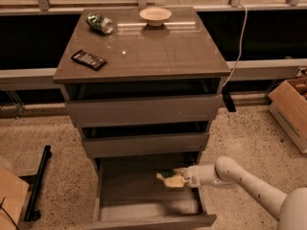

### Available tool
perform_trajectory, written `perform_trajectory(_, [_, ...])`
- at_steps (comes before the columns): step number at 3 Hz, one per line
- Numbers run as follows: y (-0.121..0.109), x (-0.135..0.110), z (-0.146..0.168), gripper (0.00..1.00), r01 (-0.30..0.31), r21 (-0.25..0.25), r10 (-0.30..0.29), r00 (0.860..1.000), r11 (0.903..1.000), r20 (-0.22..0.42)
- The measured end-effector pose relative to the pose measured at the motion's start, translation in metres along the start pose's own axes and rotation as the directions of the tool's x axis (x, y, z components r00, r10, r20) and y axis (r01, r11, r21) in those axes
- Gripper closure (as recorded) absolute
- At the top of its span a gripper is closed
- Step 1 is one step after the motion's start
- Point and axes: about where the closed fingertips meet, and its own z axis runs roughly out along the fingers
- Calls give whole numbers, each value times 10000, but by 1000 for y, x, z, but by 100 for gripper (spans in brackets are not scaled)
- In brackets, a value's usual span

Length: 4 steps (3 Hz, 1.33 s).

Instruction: Place sponge into bottom drawer

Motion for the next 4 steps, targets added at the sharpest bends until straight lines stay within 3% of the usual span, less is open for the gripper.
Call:
perform_trajectory(2, [-34, 27, 57, 100, 480, -155, -481, 9988, 9987, -68])
perform_trajectory(3, [-53, 59, 88, 86, 140, -55, -142, 9988, 9999, -468])
perform_trajectory(4, [-68, 89, 110, 62, -359, 347, 386, 9960, 9988, -800])
